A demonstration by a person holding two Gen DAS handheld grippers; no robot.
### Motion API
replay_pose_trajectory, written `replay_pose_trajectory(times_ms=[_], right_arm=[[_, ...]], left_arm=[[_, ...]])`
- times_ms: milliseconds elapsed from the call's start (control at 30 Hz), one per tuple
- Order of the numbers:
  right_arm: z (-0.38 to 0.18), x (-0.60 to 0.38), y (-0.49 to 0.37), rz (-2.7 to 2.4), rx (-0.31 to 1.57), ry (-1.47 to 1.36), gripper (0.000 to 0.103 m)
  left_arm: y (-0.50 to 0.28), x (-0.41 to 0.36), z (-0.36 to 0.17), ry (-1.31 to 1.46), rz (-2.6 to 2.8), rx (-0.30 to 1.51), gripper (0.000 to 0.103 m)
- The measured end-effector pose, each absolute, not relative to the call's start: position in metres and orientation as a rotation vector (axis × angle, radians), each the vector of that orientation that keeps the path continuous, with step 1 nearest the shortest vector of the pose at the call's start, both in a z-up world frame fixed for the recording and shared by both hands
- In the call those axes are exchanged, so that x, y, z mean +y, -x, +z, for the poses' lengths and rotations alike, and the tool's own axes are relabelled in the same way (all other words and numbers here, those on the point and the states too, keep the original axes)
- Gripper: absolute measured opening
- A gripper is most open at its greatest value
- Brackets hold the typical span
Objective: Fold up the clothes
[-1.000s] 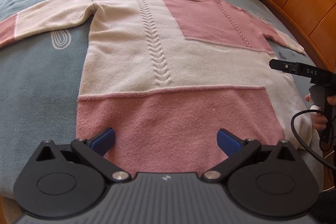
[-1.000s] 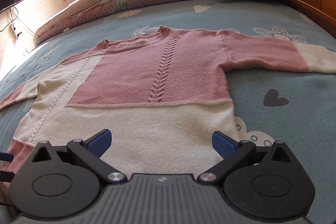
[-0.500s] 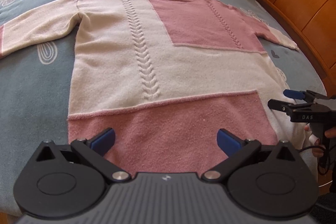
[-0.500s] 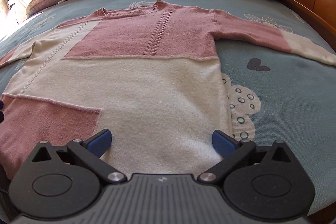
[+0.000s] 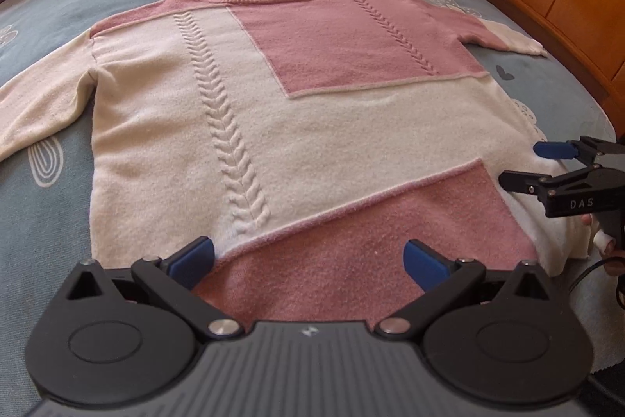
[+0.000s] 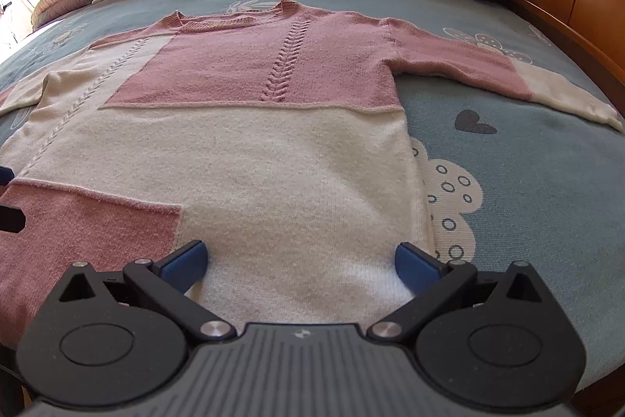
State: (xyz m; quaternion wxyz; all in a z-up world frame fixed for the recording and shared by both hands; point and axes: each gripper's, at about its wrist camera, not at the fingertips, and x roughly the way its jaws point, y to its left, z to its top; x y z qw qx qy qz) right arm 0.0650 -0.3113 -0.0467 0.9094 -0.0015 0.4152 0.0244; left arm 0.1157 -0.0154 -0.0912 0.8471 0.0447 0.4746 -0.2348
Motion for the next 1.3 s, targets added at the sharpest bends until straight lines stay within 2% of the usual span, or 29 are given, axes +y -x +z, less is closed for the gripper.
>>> replay_pose_trajectory(times_ms=[133, 333, 600, 700, 900, 1067, 1300], right_arm=[[-0.048, -0.311, -0.063, 0.048, 0.844, 0.001, 0.103], [-0.048, -0.31, -0.063, 0.038, 0.843, -0.001, 0.103], [-0.047, -0.309, -0.065, 0.026, 0.857, -0.005, 0.103], [-0.046, -0.308, -0.066, 0.021, 0.863, -0.007, 0.103], [-0.046, -0.307, -0.068, 0.007, 0.869, -0.012, 0.103], [-0.046, -0.306, -0.069, -0.004, 0.878, -0.017, 0.103], [-0.045, -0.305, -0.073, -0.009, 0.893, -0.019, 0.103]], left_arm=[[-0.099, -0.001, -0.088, -0.062, -0.501, 1.029, 0.102], [-0.128, 0.014, -0.072, 0.14, -0.466, 0.979, 0.102], [-0.127, 0.034, -0.092, 0.31, -0.52, 0.995, 0.102], [-0.137, 0.068, -0.087, 0.444, -0.497, 0.998, 0.102], [-0.177, 0.171, -0.074, 0.591, -0.187, 0.882, 0.102], [-0.193, 0.262, -0.09, 0.837, 0.046, 0.772, 0.102], [-0.188, 0.325, -0.123, 1.175, 0.133, 0.551, 0.102]])
